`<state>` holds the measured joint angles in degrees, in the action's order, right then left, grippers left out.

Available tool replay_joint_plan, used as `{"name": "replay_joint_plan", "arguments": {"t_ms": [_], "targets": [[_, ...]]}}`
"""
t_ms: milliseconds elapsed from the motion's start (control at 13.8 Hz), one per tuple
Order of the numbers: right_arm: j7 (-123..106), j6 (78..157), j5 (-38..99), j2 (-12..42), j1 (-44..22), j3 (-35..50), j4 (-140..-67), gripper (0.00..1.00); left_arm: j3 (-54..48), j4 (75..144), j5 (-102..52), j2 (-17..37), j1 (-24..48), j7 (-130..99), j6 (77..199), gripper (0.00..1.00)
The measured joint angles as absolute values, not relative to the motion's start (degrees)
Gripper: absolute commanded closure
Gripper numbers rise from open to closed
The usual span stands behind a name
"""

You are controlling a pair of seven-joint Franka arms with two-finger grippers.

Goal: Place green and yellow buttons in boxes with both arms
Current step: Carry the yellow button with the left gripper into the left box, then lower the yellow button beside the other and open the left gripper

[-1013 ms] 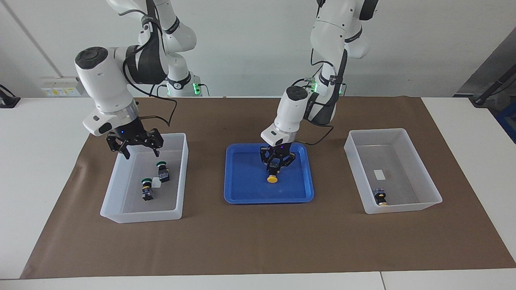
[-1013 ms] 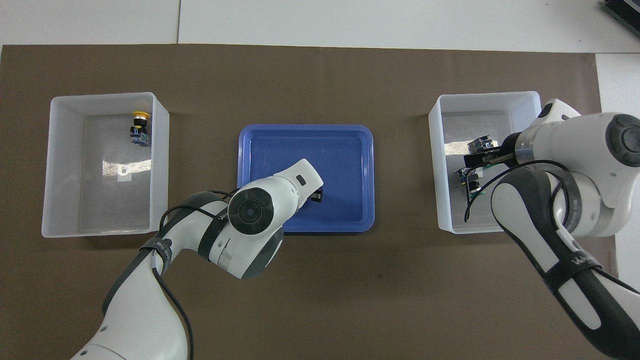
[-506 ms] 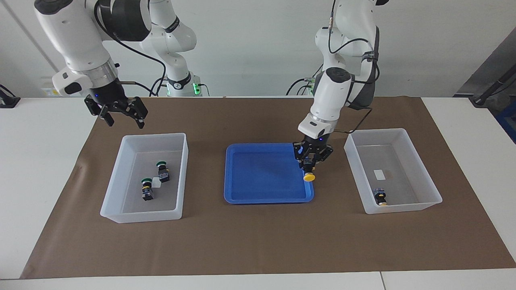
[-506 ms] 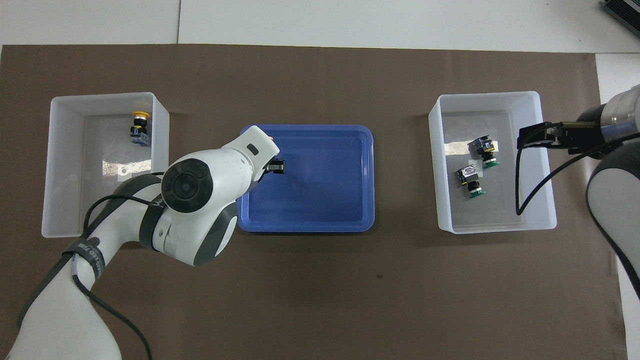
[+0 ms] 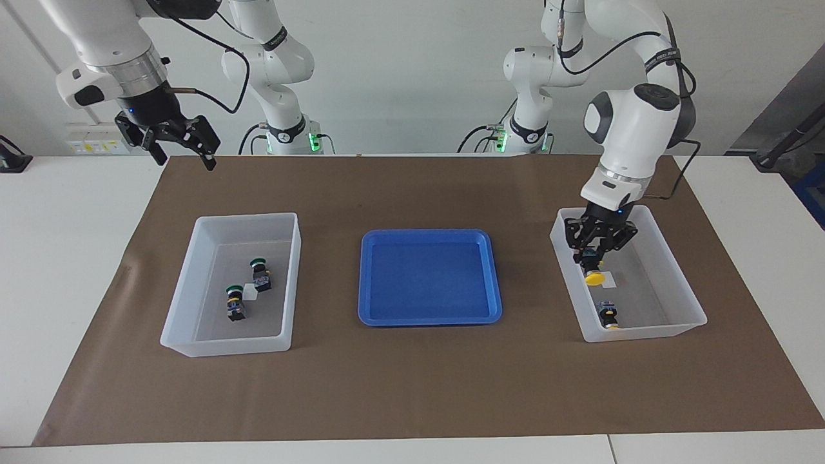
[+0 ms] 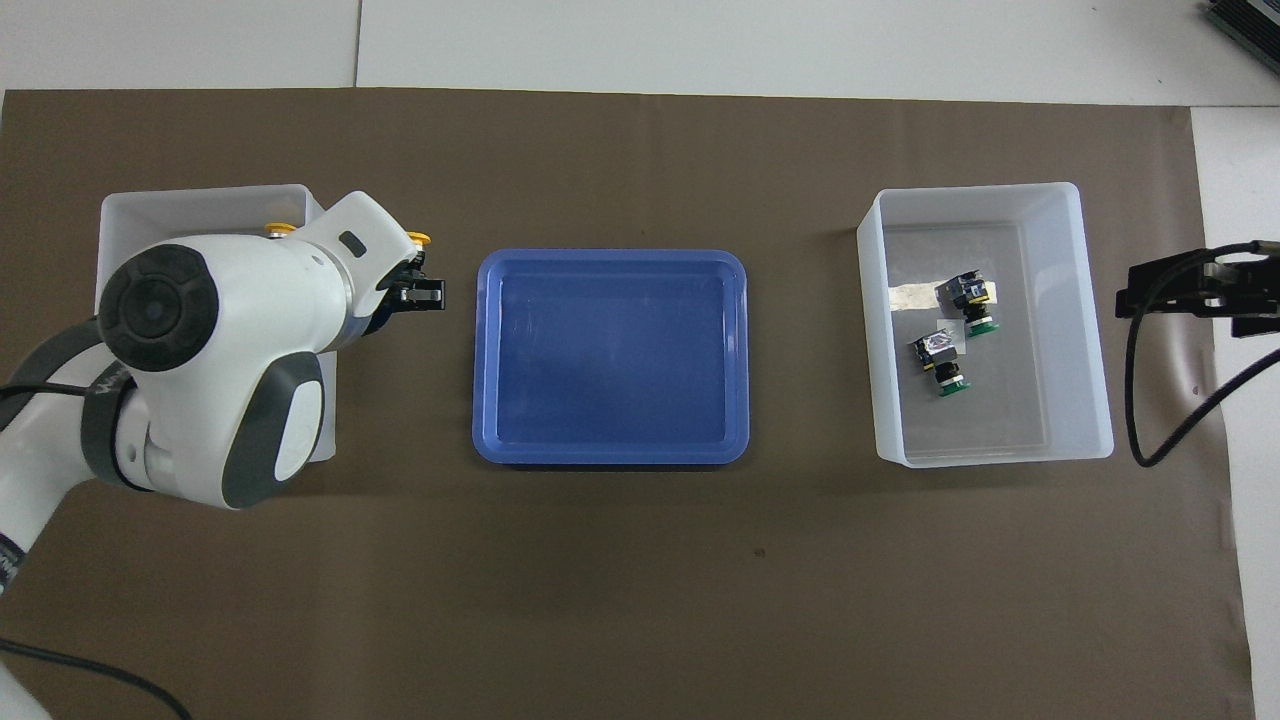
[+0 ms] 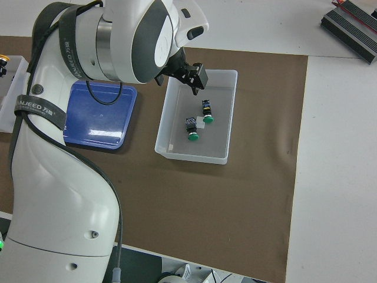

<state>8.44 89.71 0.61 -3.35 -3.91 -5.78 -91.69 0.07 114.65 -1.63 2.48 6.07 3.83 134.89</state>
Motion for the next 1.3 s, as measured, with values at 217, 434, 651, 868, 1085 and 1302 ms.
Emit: {"name": "replay_joint_plan", "arguments": {"t_ms": [217, 434, 651, 868, 1085, 1302], "targets": [[8.44, 89.71, 0.63, -3.33, -3.96, -5.73, -91.82, 0.0, 0.06, 114.75, -3.9, 2.53, 1.27, 9.3, 135.89, 1.0], [8.44, 89.71, 0.66, -3.34, -4.01, -5.73, -91.84, 0.0, -0.01, 115.87, -6.23, 3.81, -0.69, 10.33, 139.41, 1.0], [8.44, 89.71, 0.66, -3.33, -4.13, -5.6, -91.85, 0.0, -0.04, 116.23, -6.39, 6.38, -2.08, 10.8, 142.8, 1.0], [8.44, 89.71, 0.66, -3.34, -4.13, -5.59, -91.85, 0.0, -0.03, 116.43, -6.41, 9.77, -2.86, 10.86, 146.38, 1.0], [8.44, 89.71, 0.66, -3.34, -4.13, -5.59, -91.86, 0.0, -0.06, 116.51, -6.48, 13.4, -2.89, 10.86, 149.52, 1.0], [8.44, 89.71, 0.66, -3.33, -4.13, -5.59, -91.87, 0.0, -0.06, 116.58, -6.5, 16.47, -2.95, 10.87, 153.16, 1.0]]}}
